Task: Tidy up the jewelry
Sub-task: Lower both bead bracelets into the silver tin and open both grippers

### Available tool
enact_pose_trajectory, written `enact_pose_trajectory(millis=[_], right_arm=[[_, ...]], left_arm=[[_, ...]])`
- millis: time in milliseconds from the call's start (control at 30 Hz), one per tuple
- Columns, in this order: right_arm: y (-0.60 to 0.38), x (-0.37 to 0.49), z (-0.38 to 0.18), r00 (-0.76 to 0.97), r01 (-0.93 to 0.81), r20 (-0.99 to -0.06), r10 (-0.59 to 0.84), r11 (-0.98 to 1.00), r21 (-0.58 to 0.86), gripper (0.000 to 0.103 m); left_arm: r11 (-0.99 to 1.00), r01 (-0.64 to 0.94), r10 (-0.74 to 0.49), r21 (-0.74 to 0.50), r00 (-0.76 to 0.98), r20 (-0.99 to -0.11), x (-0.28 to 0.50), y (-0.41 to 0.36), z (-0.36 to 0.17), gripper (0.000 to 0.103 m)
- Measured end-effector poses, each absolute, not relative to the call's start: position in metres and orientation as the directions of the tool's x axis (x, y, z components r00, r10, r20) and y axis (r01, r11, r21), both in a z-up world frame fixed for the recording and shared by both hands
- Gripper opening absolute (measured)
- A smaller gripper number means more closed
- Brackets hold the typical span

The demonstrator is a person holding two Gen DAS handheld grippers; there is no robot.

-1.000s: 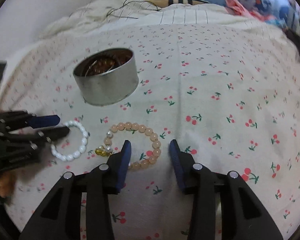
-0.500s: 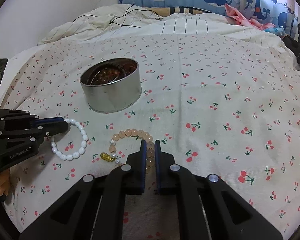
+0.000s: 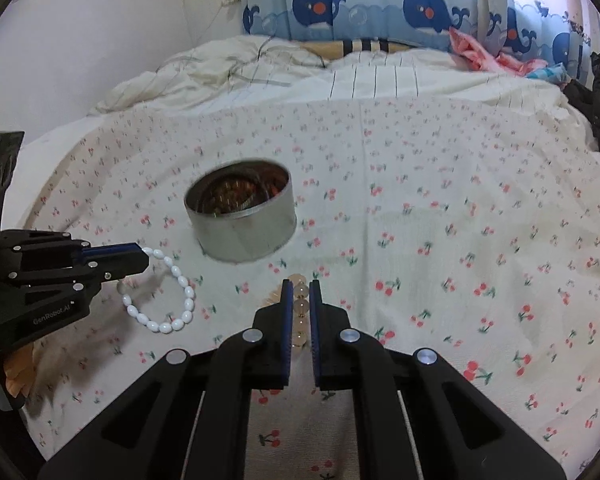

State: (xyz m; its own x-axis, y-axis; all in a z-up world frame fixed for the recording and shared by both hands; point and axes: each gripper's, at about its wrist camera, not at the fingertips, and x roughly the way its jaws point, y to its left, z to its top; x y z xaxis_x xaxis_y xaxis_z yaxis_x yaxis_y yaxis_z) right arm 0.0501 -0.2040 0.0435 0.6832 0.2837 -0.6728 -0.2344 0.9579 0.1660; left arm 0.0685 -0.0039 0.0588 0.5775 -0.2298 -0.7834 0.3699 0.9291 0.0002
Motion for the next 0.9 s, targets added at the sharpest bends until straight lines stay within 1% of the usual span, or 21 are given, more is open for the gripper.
enact_pose_trajectory(millis=[67, 167, 300, 433, 600, 800, 900], right_arm=[[-0.207, 0.05, 0.048, 0.691, -0.231, -0.665, 0.284, 0.958, 0.169, 0.008], [-0.218, 0.052, 0.054, 0.694, -0.221, -0.647, 0.315, 0.949, 0.225, 0.008], [-0.223, 0.055, 0.067, 0.704, -0.226, -0.622, 0.343, 0.938, 0.262, 0.009], [-0.222, 0.062, 0.077, 0.708, -0.245, -0.6, 0.373, 0.926, 0.287, 0.009], [-0.221, 0.068, 0.083, 0.708, -0.257, -0.586, 0.395, 0.916, 0.307, 0.008], [-0.223, 0.083, 0.098, 0.713, -0.273, -0.567, 0.413, 0.908, 0.317, 0.009], [-0.218, 0.095, 0.105, 0.708, -0.296, -0.56, 0.431, 0.901, 0.319, 0.009]], left_arm=[[0.931, 0.366, -0.247, -0.018, 0.592, -0.767, 0.07, 0.001, 0.071, 0.007], [0.932, 0.358, -0.273, -0.053, 0.6, -0.752, 0.072, 0.009, 0.082, 0.007], [0.925, 0.367, -0.316, -0.099, 0.597, -0.738, 0.078, 0.013, 0.096, 0.007], [0.904, 0.393, -0.386, -0.169, 0.58, -0.717, 0.088, 0.009, 0.11, 0.007], [0.874, 0.434, -0.453, -0.218, 0.568, -0.687, 0.115, -0.008, 0.126, 0.007], [0.838, 0.435, -0.532, -0.329, 0.518, -0.67, 0.154, -0.023, 0.114, 0.007], [0.858, 0.393, -0.502, -0.33, 0.509, -0.7, 0.174, -0.026, 0.094, 0.007]])
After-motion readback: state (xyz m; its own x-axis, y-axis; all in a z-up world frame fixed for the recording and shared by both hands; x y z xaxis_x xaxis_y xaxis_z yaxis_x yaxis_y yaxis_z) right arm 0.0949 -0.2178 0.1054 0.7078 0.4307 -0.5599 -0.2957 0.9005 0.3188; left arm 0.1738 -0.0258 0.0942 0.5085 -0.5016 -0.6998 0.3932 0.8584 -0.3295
